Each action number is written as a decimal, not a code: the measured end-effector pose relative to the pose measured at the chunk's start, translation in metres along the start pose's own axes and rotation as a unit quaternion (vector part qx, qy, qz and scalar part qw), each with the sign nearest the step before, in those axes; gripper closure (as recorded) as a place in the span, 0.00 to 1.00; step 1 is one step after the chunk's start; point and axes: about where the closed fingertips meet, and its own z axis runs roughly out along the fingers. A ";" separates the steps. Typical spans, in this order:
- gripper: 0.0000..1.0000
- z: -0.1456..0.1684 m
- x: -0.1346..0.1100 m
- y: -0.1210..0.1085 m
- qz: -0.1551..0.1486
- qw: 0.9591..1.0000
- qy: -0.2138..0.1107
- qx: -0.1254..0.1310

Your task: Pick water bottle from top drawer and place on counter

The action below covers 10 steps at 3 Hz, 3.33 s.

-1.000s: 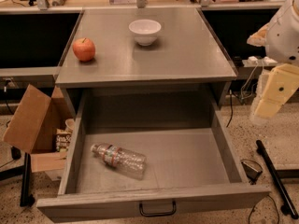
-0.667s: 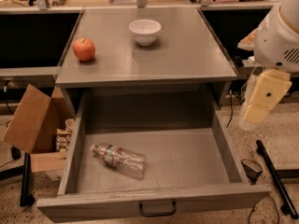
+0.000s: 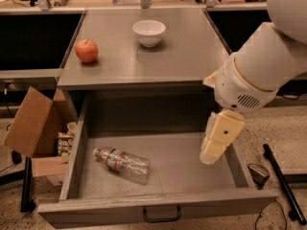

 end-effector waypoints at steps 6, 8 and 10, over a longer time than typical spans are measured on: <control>0.00 0.274 -0.067 0.016 0.052 0.993 0.025 -0.099; 0.00 0.316 -0.076 0.016 0.056 0.991 0.049 -0.110; 0.41 0.335 -0.083 0.024 0.056 0.990 0.062 -0.116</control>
Offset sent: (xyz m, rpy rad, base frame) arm 0.0101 0.0910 -0.1221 0.0071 0.1528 0.0529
